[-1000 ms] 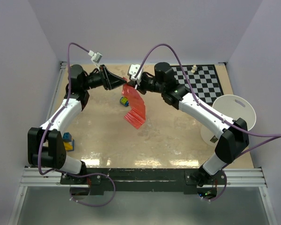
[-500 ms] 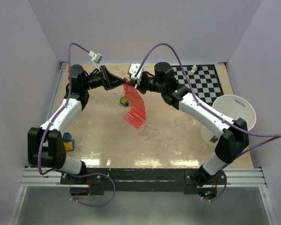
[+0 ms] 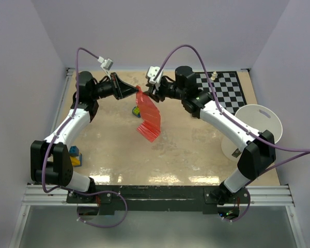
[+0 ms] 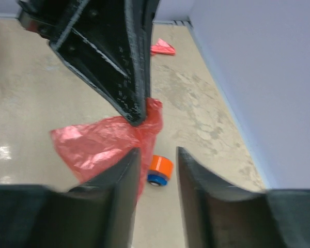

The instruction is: Put the trash bags into the trash bin

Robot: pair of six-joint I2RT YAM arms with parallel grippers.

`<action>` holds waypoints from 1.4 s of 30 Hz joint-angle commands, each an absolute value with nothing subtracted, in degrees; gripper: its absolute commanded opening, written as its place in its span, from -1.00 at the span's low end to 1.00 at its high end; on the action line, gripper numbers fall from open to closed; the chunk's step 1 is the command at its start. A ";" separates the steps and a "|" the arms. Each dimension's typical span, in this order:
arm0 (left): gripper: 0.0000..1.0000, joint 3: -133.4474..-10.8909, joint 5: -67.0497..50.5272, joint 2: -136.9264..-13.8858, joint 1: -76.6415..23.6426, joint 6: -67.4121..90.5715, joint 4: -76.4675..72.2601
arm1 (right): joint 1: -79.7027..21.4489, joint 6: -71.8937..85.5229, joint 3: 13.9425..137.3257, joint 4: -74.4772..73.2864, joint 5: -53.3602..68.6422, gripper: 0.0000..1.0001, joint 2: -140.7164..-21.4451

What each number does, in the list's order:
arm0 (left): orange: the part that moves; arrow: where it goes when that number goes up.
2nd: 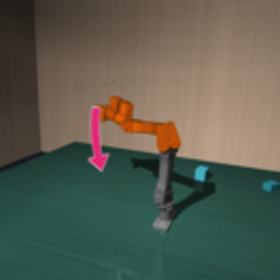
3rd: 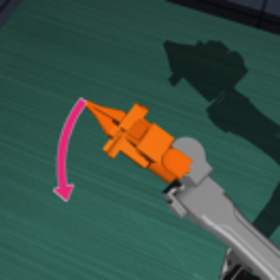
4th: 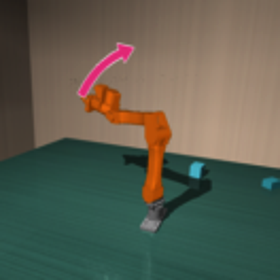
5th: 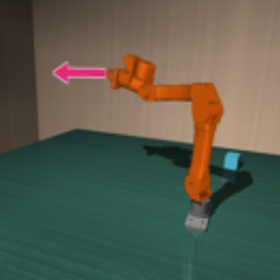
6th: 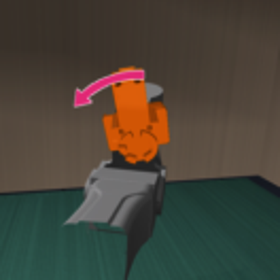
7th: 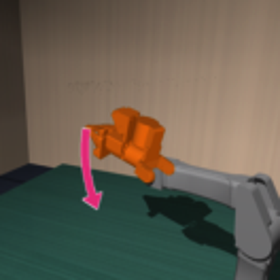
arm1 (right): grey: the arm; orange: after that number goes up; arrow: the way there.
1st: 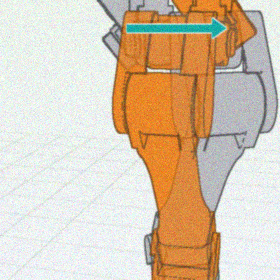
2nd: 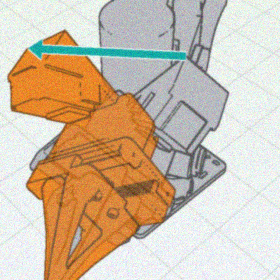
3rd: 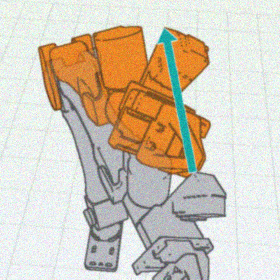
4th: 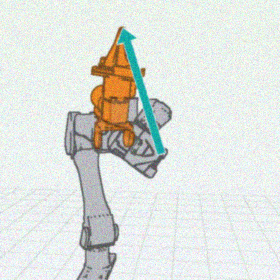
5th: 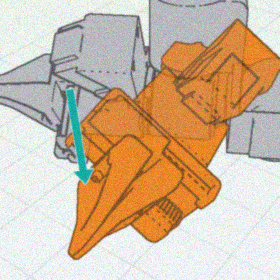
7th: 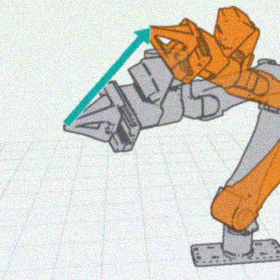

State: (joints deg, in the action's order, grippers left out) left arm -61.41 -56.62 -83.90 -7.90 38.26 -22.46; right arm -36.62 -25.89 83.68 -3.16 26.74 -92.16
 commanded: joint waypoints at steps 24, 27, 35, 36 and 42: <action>-1.00 -61.08 -57.39 -82.09 -7.82 38.15 -25.58 | -37.71 -23.29 88.33 -2.02 30.41 -1.00 -94.40; -1.00 -61.09 -57.04 -82.09 -7.56 36.74 -24.35 | -37.00 -23.29 88.16 -1.93 30.15 -1.00 -93.43; -1.00 -60.65 -55.63 -81.83 -6.68 34.98 -22.24 | -34.28 -23.20 87.37 -2.81 30.58 -1.00 -91.67; -1.00 -60.56 -55.63 -81.74 -6.68 34.89 -22.24 | -34.02 -23.20 87.19 -2.73 30.76 -1.00 -91.50; -1.00 -61.69 -52.83 -81.39 -6.68 31.39 -17.42 | -33.93 -23.03 86.57 -2.20 29.80 -1.00 -90.79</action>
